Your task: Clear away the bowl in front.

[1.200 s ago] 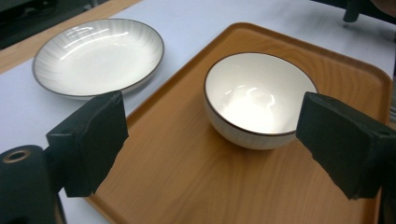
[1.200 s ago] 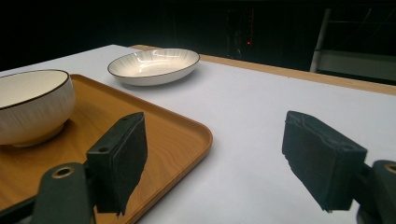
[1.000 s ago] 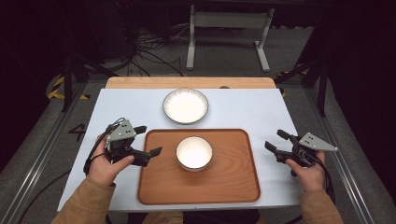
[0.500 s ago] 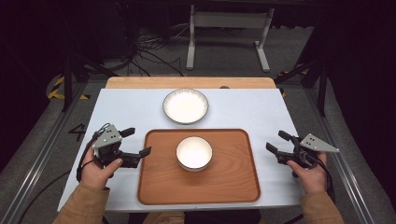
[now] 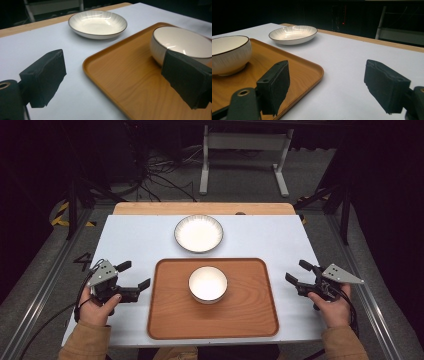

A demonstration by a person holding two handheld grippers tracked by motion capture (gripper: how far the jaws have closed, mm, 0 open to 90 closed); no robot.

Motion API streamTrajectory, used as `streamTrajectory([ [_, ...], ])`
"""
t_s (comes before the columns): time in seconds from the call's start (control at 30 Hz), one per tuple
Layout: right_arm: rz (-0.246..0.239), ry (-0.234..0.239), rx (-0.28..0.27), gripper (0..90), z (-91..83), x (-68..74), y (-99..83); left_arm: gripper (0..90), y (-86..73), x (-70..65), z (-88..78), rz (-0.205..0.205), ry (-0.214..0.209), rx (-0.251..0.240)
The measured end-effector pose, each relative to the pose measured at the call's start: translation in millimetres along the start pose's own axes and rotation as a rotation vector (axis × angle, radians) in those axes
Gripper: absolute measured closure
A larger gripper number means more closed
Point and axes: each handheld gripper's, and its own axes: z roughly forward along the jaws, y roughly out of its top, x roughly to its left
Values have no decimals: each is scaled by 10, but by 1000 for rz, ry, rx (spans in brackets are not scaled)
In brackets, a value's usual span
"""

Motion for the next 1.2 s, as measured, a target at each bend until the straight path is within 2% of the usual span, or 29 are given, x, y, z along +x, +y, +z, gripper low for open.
streamTrajectory([
  [0.3,0,2,-6,219,-14,1,3,70,-184,31,-31,-43,17,-6],
  [0.5,1,3,-23,221,-33,-3,-3,69,-298,56,-44,-76,8,-1],
  [1.0,-7,19,-35,221,-33,24,-41,68,-431,61,-22,-63,-2,9],
  [1.2,-6,22,-36,221,-31,35,-56,68,-487,67,-51,-92,0,-3],
])
